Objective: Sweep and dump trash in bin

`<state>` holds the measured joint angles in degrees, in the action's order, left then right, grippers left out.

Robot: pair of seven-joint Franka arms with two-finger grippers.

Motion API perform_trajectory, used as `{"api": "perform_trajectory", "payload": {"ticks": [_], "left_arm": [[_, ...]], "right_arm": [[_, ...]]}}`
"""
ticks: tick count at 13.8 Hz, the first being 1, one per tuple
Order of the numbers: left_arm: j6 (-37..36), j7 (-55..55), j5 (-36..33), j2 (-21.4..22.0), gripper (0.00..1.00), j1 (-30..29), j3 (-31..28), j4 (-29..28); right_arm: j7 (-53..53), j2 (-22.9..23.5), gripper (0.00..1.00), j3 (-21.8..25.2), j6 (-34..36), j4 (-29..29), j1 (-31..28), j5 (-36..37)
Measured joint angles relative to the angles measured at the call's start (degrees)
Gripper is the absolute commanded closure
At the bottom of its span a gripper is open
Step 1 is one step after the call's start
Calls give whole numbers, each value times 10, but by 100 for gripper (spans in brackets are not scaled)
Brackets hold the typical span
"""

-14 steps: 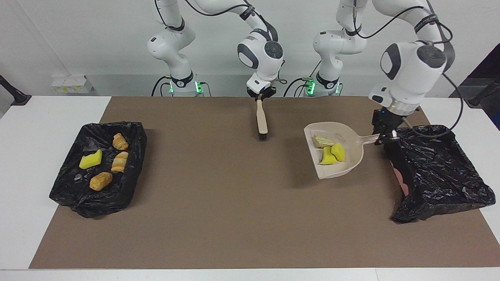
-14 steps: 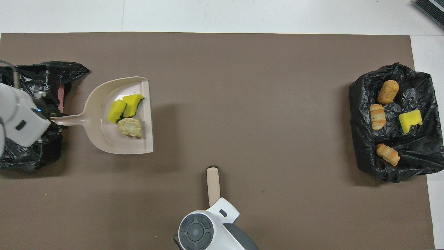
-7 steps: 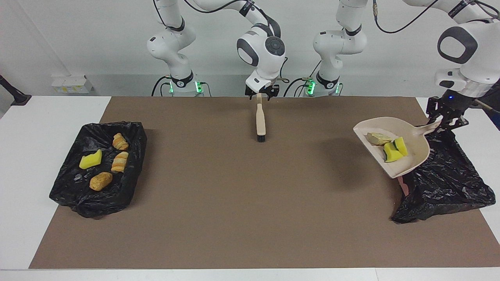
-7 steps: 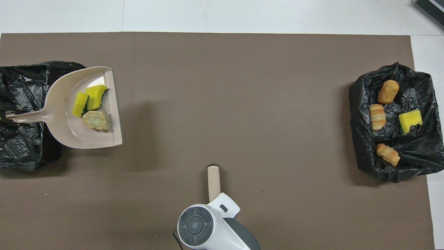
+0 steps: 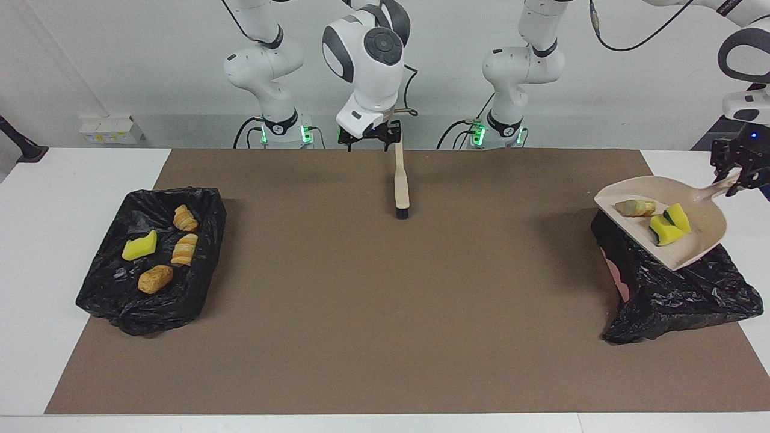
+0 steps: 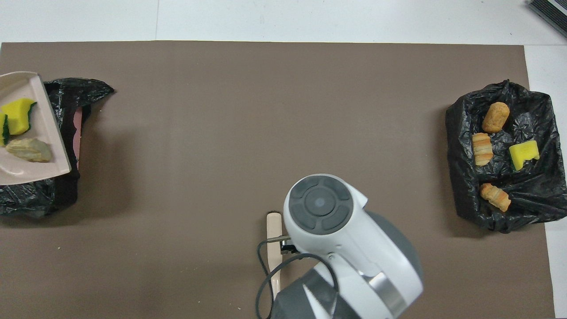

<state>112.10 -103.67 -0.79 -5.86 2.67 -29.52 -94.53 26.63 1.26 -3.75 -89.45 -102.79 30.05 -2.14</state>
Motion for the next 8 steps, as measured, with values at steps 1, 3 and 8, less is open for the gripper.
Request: {"api": "perform_trajectory", "payload": {"ticks": [1, 3, 8], "left_arm": [[5, -15, -11, -19, 100, -11, -1, 24], [30, -44, -39, -57, 100, -32, -1, 59], [97, -52, -190, -96, 100, -38, 8, 73]], "right_arm": [[-32, 0, 0, 1, 7, 12, -22, 3], [-106, 0, 0, 3, 22, 34, -69, 9], [-266, -1, 0, 7, 53, 85, -185, 38]]}}
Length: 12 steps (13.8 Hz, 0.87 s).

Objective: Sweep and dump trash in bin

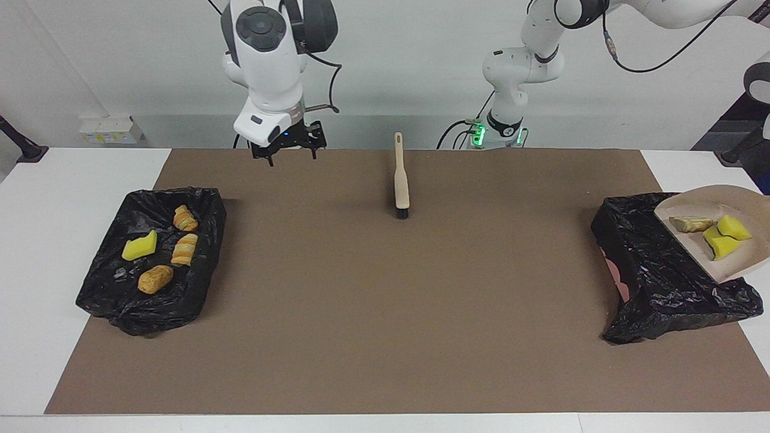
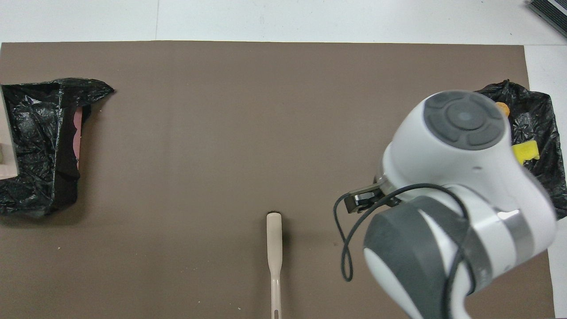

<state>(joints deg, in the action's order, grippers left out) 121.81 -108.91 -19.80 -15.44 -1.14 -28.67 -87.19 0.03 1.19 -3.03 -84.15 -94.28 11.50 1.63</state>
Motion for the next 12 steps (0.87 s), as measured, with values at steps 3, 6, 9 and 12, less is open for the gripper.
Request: {"api": "perform_trajectory", "payload": {"ticks": [3, 6, 9, 12], "left_arm": [[21, 12, -66, -18, 100, 2, 5, 0], [24, 43, -139, -24, 100, 17, 8, 0], [22, 75, -219, -24, 100, 38, 8, -2], [8, 106, -284, -23, 100, 50, 10, -1]], "right_arm": [[-36, -1, 0, 4, 0, 14, -61, 3], [-36, -2, 0, 6, 0, 16, -105, 13], [-37, -3, 0, 10, -27, 27, -135, 14], [-37, -5, 0, 14, -52, 26, -148, 14]]}}
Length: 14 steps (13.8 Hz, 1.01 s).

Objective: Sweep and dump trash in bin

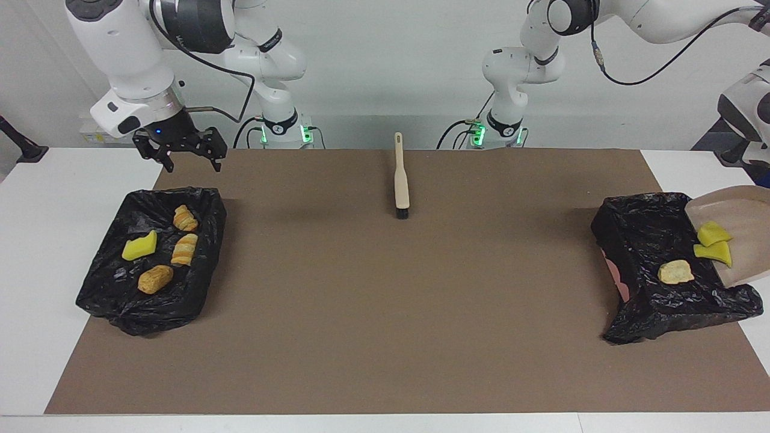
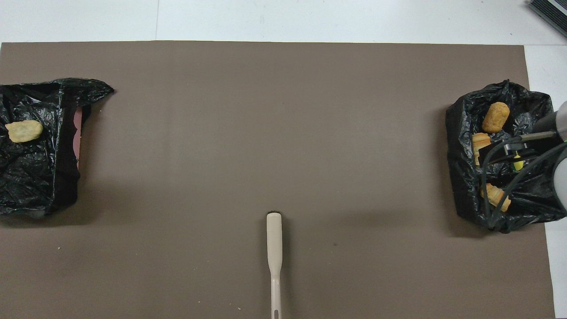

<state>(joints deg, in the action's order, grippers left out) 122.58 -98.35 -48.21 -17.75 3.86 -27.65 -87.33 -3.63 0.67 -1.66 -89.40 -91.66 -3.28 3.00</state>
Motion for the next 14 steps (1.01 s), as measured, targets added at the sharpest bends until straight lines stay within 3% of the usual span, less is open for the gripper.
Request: {"api": "perform_trajectory", "payload": {"ticks": [5, 9, 11, 14], "left_arm": [[-53, 21, -66, 24, 100, 8, 29, 2], [-141, 46, -58, 70, 100, 10, 92, 2], [-202, 92, -9, 83, 100, 11, 134, 2], [-261, 192, 118, 84, 100, 11, 167, -1]], "right_arm": [[0, 0, 0, -4, -2, 0, 5, 0], [0, 0, 0, -6, -2, 0, 6, 0], [0, 0, 0, -6, -2, 0, 6, 0], [26, 0, 0, -7, -2, 0, 7, -4]]}}
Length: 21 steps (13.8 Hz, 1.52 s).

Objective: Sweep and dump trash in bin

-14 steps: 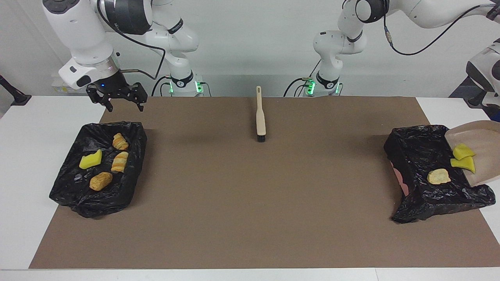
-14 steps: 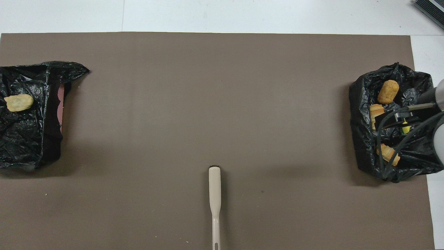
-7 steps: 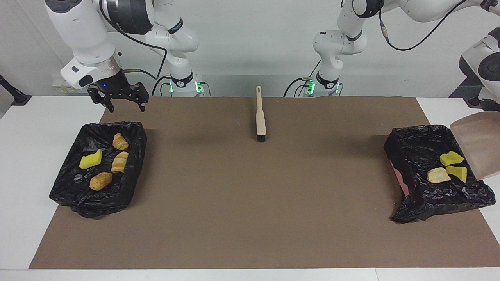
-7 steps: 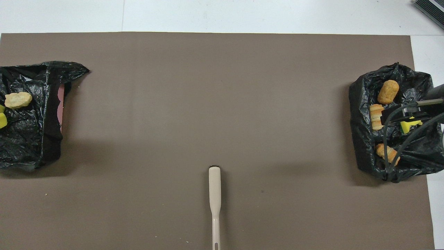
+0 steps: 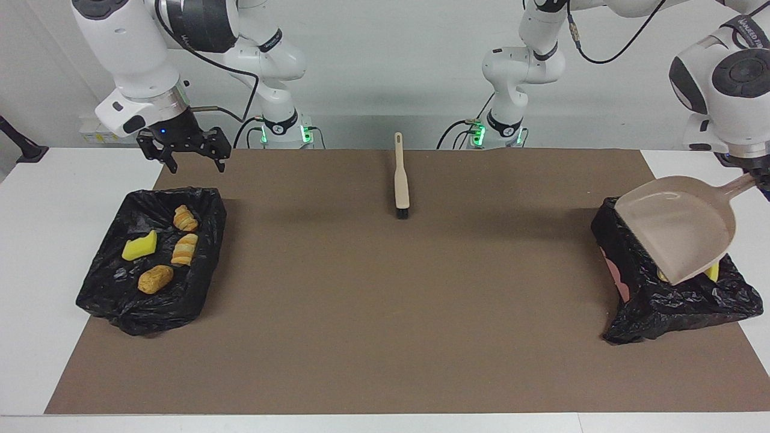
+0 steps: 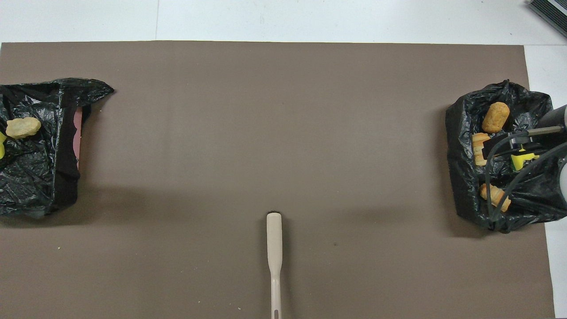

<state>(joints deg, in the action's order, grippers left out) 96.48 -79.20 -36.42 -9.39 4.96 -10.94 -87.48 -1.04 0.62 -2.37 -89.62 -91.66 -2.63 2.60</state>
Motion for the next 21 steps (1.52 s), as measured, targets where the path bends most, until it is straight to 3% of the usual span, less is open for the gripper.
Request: {"api": "perform_trajectory", "payload": {"ticks": [3, 10, 15, 21], "left_arm": [[-14, 125, 112, 11, 100, 0, 26, -26], [-17, 487, 275, 20, 100, 6, 143, -77], [31, 739, 309, -6, 100, 8, 256, -81], [158, 1041, 315, -100, 100, 9, 376, -79]], "right_arm": [[25, 0, 0, -1, 0, 0, 0, -2], [25, 0, 0, 0, 0, 0, -1, -2], [25, 0, 0, 0, 0, 0, -1, -2], [25, 0, 0, 0, 0, 0, -1, -2]]}}
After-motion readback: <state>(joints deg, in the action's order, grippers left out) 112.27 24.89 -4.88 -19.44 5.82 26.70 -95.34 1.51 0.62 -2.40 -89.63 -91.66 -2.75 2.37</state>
